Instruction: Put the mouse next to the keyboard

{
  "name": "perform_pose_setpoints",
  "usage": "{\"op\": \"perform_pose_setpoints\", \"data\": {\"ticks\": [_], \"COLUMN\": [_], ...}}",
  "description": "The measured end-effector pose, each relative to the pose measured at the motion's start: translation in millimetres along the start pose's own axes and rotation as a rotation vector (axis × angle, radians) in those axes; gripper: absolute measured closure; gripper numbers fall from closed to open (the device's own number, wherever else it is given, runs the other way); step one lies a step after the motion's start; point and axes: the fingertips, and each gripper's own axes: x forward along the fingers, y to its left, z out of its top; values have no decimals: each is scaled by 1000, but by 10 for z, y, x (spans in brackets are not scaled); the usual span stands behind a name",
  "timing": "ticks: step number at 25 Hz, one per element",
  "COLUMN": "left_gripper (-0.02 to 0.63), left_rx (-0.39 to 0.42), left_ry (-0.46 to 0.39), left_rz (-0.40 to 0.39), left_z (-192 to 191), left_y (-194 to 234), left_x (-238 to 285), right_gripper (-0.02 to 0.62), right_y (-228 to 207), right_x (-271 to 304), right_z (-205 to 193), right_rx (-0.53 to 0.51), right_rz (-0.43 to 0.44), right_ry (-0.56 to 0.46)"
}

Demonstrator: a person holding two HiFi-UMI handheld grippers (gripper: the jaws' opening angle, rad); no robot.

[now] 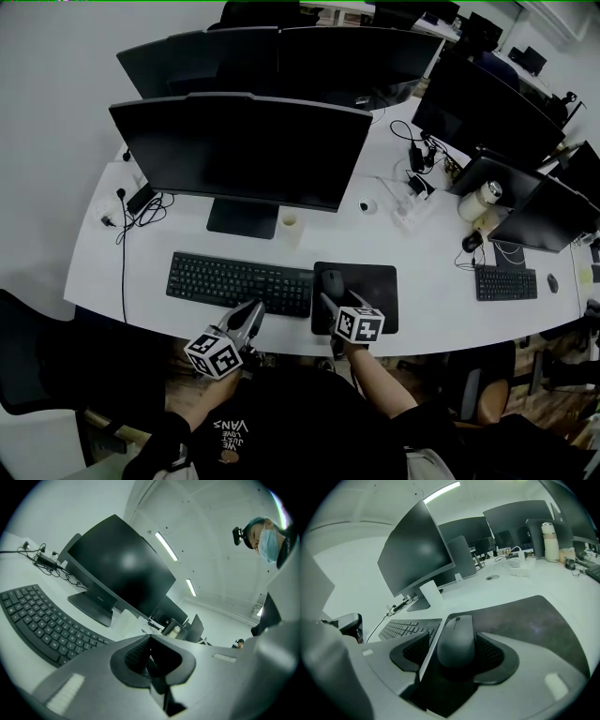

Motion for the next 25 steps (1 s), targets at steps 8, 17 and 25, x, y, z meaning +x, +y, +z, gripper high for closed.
{"op": "perform_pose_setpoints", "data": {"ticks": [8,17,25], "left_gripper": [604,604,604], "left_rx": [2,9,16], "left_ry": [-15,-51,-115], "left_rz": [16,57,130], "left_z": [-49,-107,-162], "left_y": [-105,-270,-437], "left_x": [30,14,-105], "right_gripper": [291,291,326], "right_y": [59,123,217], "right_x": [-36,-246,-611], "right_z": [-17,181,459], "right_rx": [-14,-98,-180], "right_rz": [72,131,217], "right_ry": [17,-20,-99]}}
